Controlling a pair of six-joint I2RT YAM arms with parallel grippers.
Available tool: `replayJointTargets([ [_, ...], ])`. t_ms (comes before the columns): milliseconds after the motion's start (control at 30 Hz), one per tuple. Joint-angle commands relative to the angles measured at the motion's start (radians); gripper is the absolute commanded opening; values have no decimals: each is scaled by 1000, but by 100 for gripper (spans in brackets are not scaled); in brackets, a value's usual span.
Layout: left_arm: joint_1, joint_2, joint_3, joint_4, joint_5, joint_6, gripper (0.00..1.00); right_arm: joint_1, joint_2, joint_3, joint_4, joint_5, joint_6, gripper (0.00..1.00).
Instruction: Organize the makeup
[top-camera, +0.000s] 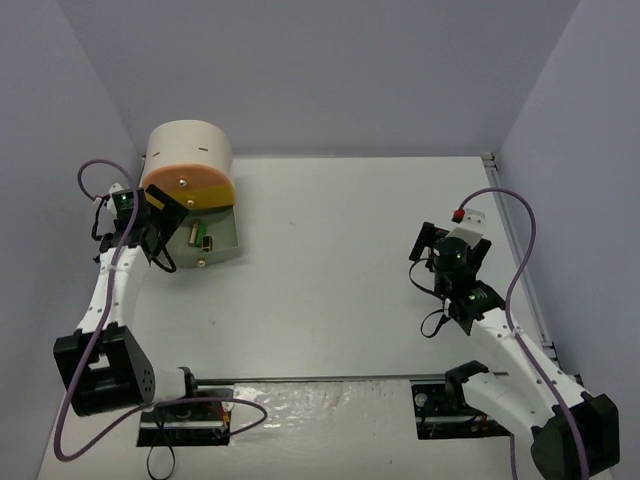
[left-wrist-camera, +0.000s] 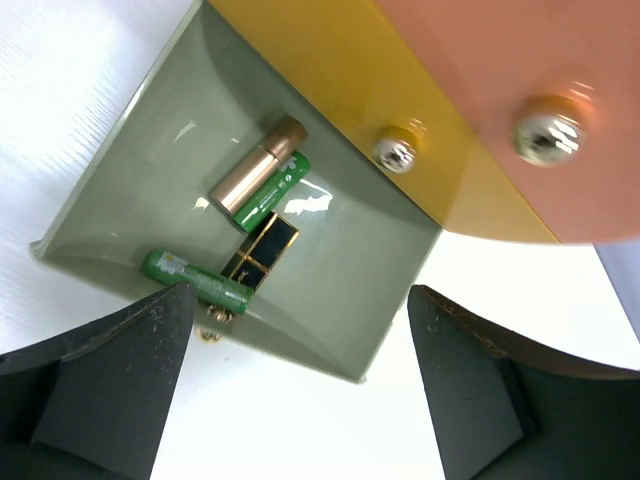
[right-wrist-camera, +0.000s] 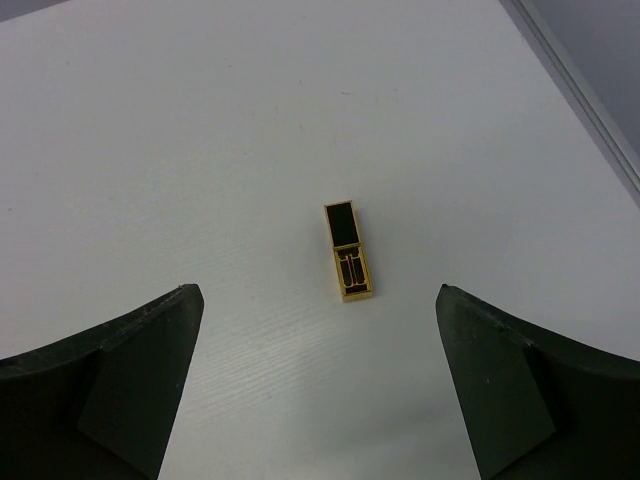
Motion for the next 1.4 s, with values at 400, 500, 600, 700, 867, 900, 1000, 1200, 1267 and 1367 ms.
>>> replayJointTargets([
  [400, -158, -601, -157, -273, 113, 439, 97, -274, 390, 118, 41, -344, 34, 97],
  [500, -196, -670, -235, -263, 136, 436, 97, -301, 448, 137, 42, -366, 28, 91],
  [600, -226, -690, -250, -278, 156, 439, 97, -318, 511, 163, 41, -393, 18, 87],
  [700, -229, -699, -250, -283, 150, 437, 97, -342, 569, 184, 36, -431, 6, 83],
  [867, -229, -707, -251, -283, 137, 436, 97, -367, 662, 225, 22, -485, -16, 76],
  [900, -228, -707, -251, -285, 134, 436, 97, -367, 676, 233, 19, -489, -18, 75],
  [1000, -227, -707, -250, -286, 133, 436, 97, -367, 715, 253, 11, -494, -24, 65],
  [1200, -227, -704, -255, -271, 152, 417, 97, -352, 754, 272, 10, -527, -32, 41],
  [1267, -228, -697, -257, -260, 167, 399, 97, -335, 765, 281, 10, -523, -33, 25],
  [1367, -229, -695, -264, -238, 202, 365, 97, -276, 770, 293, 11, -511, -33, 7],
])
